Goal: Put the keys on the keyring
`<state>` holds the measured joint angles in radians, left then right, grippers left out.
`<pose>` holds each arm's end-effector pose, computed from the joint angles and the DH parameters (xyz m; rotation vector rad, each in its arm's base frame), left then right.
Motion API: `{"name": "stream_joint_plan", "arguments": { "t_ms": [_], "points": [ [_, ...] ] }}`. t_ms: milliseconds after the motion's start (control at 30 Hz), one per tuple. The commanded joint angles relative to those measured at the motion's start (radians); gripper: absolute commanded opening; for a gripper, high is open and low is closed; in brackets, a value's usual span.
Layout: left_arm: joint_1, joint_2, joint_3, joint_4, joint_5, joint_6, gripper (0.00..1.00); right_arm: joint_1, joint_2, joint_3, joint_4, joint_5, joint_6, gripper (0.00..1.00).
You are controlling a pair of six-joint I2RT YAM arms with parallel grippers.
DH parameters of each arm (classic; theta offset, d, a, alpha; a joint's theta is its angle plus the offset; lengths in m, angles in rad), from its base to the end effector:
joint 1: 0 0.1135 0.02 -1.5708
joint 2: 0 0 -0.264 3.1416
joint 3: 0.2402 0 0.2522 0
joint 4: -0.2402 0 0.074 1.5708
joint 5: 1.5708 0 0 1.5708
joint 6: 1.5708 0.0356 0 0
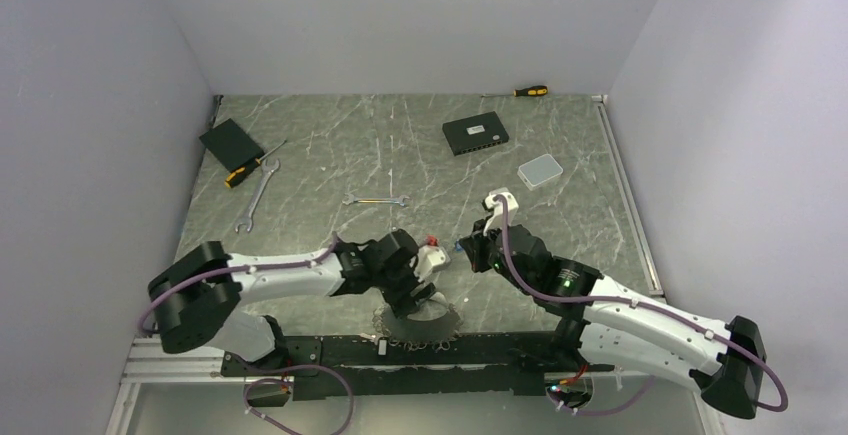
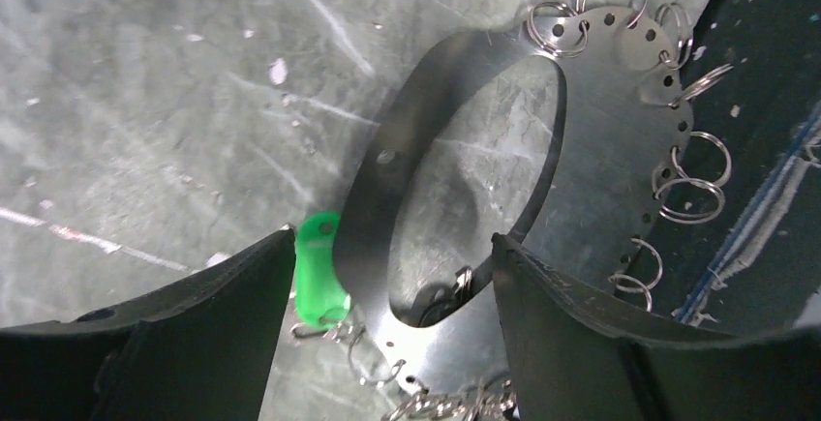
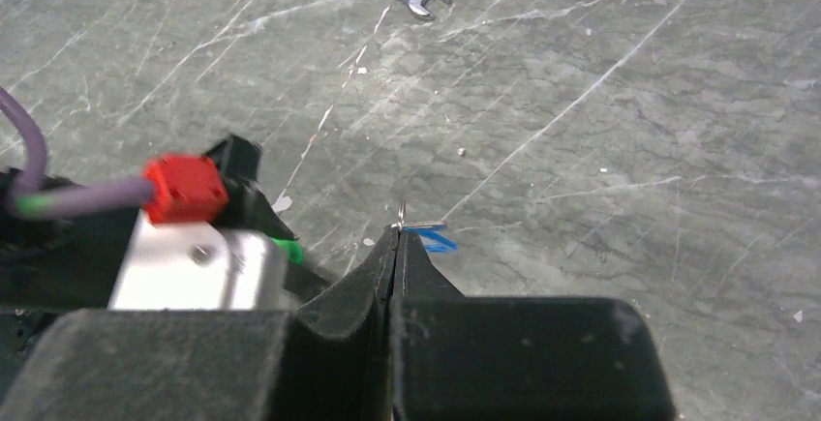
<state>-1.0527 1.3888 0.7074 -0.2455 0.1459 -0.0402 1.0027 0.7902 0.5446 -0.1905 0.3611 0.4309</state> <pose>0.1272 -0.2335 0.1781 1.3151 2.2413 -0.6125 0.1094 0.1481 0.2544 -0.3422 1.9924 0.5643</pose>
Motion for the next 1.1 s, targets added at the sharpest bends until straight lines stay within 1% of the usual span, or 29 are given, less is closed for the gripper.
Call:
{"name": "stream_joint_plan", "arguments": {
  "t_ms": [0,67,167,200,333,467,500,533,833,967,1067],
  "points": [
    [-0.05,0.085,0.054,0.083,-0.069,0.028,0.76,-0.007,-0.024,-0.005,0.0,0.025,0.006,0.0],
    [-0.056,0.122,0.066,0.082,-0.091,0.061,0.72,-0.009,-0.03,-0.003,-0.005,0.024,0.006,0.0],
    [-0.056,0.15,0.068,0.09,-0.098,0.07,0.67,-0.009,-0.043,-0.007,-0.014,0.025,0.009,0.0],
    [-0.056,0.155,0.067,0.093,-0.096,0.074,0.63,-0.009,-0.049,-0.009,-0.016,0.028,0.009,0.0],
    [-0.056,0.162,0.07,0.088,-0.114,0.091,0.35,-0.01,-0.063,-0.012,-0.021,0.034,0.007,0.0],
    [-0.052,0.165,0.074,0.085,-0.16,0.094,0.2,-0.012,-0.055,-0.01,-0.014,0.03,0.002,0.0],
    [-0.046,0.167,0.079,0.079,-0.192,0.088,0.11,-0.013,-0.052,-0.008,-0.011,0.028,0.0,0.0],
    [-0.04,0.167,0.083,0.076,-0.212,0.084,0.07,-0.013,-0.049,-0.005,-0.01,0.026,-0.001,0.0],
    [0.055,0.125,0.076,0.086,-0.271,-0.006,0.06,-0.015,-0.045,-0.005,0.0,0.024,-0.001,0.0],
    [0.08,0.103,0.073,0.083,-0.279,-0.016,0.09,-0.016,-0.042,-0.003,0.0,0.022,-0.003,0.0],
    [0.09,0.084,0.073,0.072,-0.283,-0.02,0.14,-0.016,-0.039,-0.003,0.003,0.022,-0.003,0.0]
  ]
}}
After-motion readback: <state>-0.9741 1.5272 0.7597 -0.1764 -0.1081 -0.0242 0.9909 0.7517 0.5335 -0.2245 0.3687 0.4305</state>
